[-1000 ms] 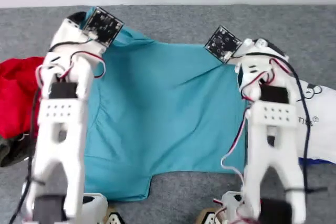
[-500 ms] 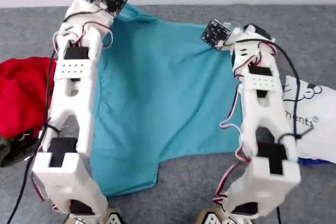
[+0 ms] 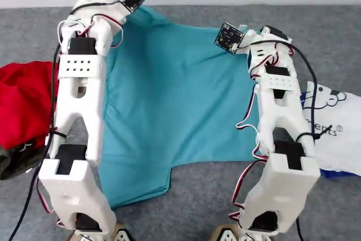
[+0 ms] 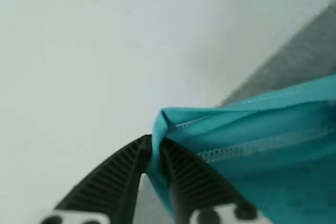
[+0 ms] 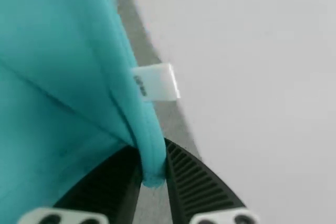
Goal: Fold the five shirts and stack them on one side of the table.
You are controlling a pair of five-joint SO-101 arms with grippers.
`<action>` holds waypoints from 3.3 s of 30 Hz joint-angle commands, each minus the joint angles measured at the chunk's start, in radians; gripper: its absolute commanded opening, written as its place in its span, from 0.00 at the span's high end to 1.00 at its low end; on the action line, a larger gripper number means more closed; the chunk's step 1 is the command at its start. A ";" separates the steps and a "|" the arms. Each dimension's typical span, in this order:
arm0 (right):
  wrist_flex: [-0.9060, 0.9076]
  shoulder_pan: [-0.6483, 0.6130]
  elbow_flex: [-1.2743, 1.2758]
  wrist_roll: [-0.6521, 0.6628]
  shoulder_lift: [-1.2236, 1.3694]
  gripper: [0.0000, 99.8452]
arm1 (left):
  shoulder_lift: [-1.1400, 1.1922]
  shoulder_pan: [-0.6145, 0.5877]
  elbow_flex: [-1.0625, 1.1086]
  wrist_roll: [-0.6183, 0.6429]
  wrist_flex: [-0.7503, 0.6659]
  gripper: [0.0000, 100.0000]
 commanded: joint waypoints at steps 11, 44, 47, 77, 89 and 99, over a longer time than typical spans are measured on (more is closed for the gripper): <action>0.644 0.010 -0.055 0.031 -0.254 0.99 | -0.193 0.011 -0.054 -0.011 0.641 0.99; 1.452 0.035 0.069 -0.018 -0.374 0.99 | -0.861 0.068 0.967 -0.133 1.099 0.99; 1.475 0.033 0.069 -0.017 -0.374 0.99 | -0.882 0.091 1.033 -0.164 1.099 0.99; 1.443 0.081 0.064 -0.123 -0.489 0.75 | -0.933 -0.043 0.872 -0.046 0.994 0.89; 1.029 -0.101 0.063 -0.598 -0.211 0.99 | -0.924 0.064 1.099 0.364 0.548 0.98; 0.742 -0.047 0.063 -0.618 0.015 0.99 | -0.924 0.086 1.288 0.361 0.359 0.98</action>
